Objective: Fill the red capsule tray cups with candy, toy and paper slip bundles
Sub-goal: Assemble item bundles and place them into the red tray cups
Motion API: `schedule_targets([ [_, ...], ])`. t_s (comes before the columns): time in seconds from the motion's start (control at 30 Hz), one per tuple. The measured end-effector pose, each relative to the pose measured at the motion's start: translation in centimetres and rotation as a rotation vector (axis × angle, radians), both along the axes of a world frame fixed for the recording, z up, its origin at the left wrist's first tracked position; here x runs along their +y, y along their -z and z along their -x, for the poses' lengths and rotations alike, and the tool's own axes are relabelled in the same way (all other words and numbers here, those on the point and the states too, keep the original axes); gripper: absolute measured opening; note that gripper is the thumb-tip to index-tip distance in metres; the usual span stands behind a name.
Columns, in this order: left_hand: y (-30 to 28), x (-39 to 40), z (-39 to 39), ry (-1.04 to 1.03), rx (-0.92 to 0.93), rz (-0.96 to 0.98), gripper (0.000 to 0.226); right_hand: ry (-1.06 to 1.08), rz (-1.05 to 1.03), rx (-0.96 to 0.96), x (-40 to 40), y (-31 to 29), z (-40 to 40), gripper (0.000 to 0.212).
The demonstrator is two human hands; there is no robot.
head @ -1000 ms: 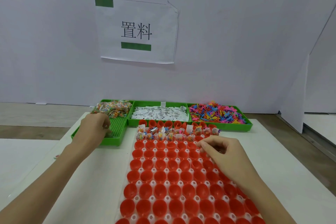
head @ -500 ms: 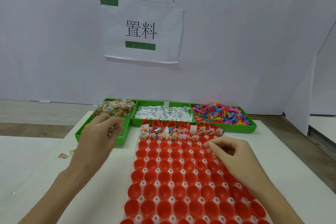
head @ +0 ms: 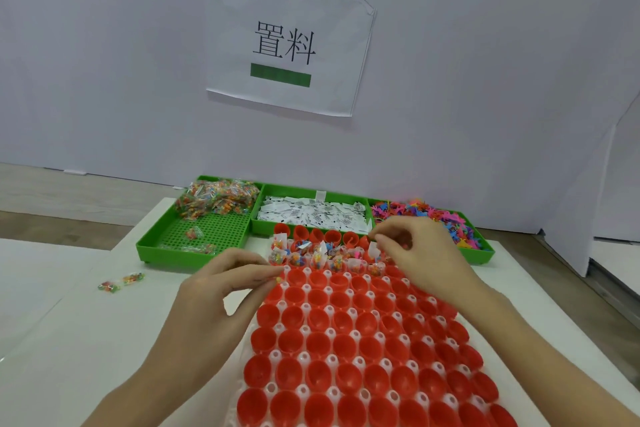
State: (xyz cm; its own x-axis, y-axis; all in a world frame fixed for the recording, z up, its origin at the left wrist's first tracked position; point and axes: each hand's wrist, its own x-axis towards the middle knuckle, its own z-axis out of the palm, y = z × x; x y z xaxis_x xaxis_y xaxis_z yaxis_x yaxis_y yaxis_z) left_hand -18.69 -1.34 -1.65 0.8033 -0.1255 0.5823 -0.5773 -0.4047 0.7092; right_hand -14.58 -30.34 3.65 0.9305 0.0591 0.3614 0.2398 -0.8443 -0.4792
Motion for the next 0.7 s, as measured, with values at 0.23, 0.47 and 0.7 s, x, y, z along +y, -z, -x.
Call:
schedule_targets([
  [0.23,0.5,0.0,0.2,0.046,0.168,0.255,0.033,0.036,0.267,0.13,-0.1,1.4,-10.7,0.019],
  [0.47,0.3,0.2,-0.2,0.1,0.276,0.431,0.025,-0.026,0.413,0.257,-0.5,2.6,-14.8,0.021],
  [0.7,0.4,0.3,-0.4,0.084,0.281,0.421,0.029,-0.049,0.399,0.204,-0.3,2.9,-15.1,0.007],
])
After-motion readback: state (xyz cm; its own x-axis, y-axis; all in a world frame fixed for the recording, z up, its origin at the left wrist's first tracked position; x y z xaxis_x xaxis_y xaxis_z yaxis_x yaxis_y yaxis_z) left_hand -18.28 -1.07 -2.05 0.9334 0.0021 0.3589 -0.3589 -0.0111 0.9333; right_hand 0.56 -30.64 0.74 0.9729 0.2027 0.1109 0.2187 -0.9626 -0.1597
